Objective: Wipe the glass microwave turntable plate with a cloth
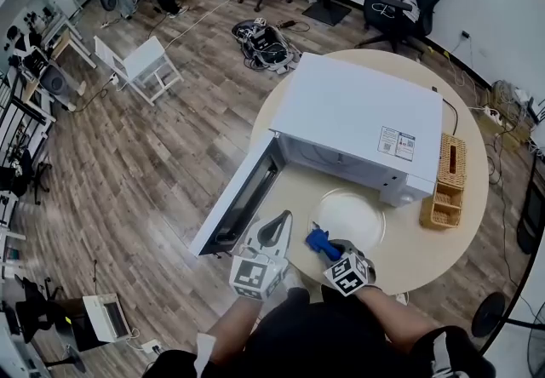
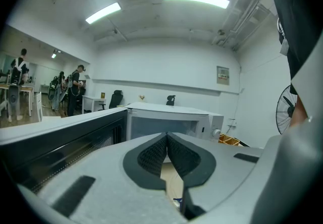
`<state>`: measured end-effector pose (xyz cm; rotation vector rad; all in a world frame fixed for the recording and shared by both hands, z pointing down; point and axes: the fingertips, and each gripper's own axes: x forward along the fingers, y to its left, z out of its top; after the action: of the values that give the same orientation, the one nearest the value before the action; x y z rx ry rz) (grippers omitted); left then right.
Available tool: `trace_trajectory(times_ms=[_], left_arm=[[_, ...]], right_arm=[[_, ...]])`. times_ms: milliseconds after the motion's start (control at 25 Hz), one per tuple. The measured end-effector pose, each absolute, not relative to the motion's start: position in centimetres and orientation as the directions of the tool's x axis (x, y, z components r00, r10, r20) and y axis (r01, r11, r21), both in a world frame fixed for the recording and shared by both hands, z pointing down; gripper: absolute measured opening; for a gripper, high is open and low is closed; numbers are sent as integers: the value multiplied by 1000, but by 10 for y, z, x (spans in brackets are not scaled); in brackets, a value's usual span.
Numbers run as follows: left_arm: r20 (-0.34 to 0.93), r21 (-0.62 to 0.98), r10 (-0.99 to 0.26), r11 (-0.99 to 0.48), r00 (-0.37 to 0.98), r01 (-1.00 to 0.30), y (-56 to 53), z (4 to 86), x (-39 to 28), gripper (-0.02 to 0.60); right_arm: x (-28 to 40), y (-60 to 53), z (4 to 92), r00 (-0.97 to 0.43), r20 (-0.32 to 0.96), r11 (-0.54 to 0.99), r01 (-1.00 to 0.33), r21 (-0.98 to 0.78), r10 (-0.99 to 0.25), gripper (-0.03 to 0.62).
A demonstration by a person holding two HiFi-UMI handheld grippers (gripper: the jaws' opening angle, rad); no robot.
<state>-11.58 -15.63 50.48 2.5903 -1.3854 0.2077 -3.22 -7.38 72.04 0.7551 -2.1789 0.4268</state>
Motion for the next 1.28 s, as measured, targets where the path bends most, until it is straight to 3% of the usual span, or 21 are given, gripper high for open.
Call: trace_trajectory(times_ms=[640,1040,1280], left_arm=[[183,77,-798,-571,574,-818,-173,494,-97,6],[205,70,-787,-580,581,-811,-166,500,-92,6],[199,65,-788,-582,583,-810,-165,497,-90,6]], right_arm=[[53,-96,734,-393,774,609,-793,-13,-496,74],[138,-117,732,-227,782,457,-886,82,-581,75],[147,-120,730,-210,775,430,-899,87,-596,74]])
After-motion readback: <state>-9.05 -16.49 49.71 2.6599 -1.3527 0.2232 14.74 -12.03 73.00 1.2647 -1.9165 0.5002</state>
